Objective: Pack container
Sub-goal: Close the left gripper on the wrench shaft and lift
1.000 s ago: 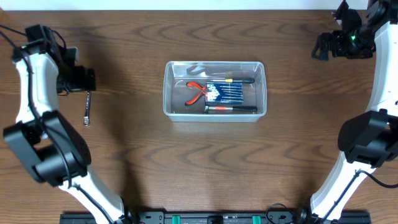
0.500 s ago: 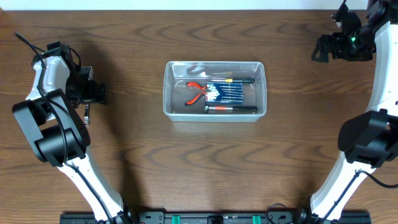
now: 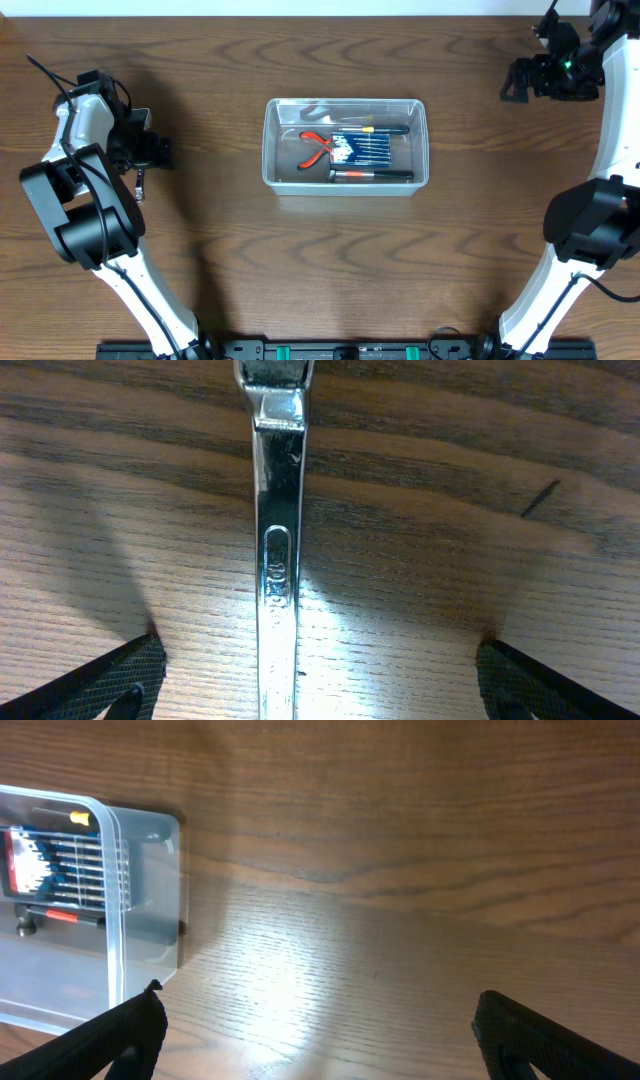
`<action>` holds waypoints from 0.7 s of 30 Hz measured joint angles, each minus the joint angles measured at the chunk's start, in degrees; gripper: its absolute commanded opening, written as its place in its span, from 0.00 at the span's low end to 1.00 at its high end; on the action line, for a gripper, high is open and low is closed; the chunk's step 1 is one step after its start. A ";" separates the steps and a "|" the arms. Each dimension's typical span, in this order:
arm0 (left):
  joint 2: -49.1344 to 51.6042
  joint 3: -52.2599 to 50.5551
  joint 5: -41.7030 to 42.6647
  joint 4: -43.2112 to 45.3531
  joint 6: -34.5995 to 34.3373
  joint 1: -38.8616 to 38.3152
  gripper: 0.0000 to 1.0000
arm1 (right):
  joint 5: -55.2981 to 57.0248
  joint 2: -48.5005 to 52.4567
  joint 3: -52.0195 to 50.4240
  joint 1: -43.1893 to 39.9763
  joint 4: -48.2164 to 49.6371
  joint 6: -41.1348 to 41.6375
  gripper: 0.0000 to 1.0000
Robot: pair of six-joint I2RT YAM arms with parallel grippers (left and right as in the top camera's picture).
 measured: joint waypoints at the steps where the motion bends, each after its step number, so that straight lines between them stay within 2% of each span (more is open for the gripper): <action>1: 0.00 0.00 0.00 0.00 0.00 0.00 0.94 | 0.07 0.00 0.00 0.00 0.02 0.00 0.99; 3: 0.00 0.00 0.00 -0.04 -0.04 0.00 0.72 | 0.22 0.00 0.00 0.00 0.02 0.00 0.99; 6: 0.00 0.00 -0.04 -0.02 0.26 0.00 0.54 | 0.59 0.00 0.00 0.00 0.02 0.00 0.99; 11: 0.00 -0.04 -0.11 -0.02 0.68 0.00 0.45 | 1.05 0.00 0.00 0.00 0.00 0.00 0.99; 14: 0.00 -0.02 -0.20 -0.07 0.50 0.00 0.29 | 1.18 0.00 0.00 0.00 0.00 0.00 0.99; 19: 0.00 -0.04 -0.28 -0.04 1.01 0.00 0.27 | 1.20 0.00 0.00 0.00 0.00 0.00 0.99; 21: 0.00 -0.04 -0.28 -0.04 0.96 0.00 0.22 | 1.20 0.00 0.00 0.00 0.00 0.00 0.99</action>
